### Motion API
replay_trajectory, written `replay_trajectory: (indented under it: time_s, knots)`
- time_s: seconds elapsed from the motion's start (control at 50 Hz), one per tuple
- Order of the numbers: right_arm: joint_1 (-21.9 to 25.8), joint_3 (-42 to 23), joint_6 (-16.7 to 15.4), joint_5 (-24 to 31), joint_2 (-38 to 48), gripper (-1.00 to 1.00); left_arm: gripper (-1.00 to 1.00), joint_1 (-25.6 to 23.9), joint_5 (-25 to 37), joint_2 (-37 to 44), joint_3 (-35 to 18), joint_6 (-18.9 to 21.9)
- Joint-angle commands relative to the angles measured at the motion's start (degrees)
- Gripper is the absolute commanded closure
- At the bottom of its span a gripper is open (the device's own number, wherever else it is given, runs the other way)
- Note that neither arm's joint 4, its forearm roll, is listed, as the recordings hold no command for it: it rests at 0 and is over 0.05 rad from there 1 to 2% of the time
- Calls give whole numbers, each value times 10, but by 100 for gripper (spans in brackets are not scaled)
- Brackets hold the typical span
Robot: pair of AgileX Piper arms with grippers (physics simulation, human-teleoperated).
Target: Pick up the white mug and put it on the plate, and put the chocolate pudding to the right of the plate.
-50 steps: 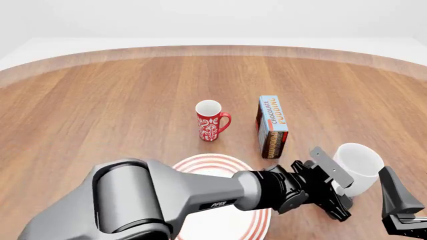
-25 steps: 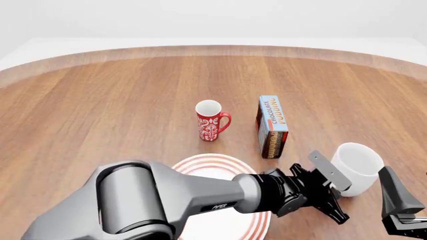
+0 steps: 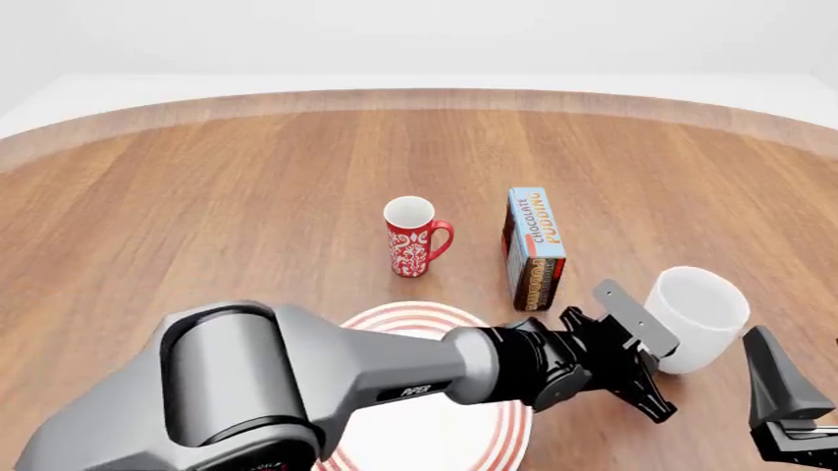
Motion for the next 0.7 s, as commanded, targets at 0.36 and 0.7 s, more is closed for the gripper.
replay_trajectory:
  time_s: [0.36, 0.7]
  knots:
    - [-2, -7, -1, 7, 0, -100, 100, 14, -16, -87, 49, 7]
    - [-1, -3, -2, 1, 2, -100, 100, 22, -34, -150, 100, 7]
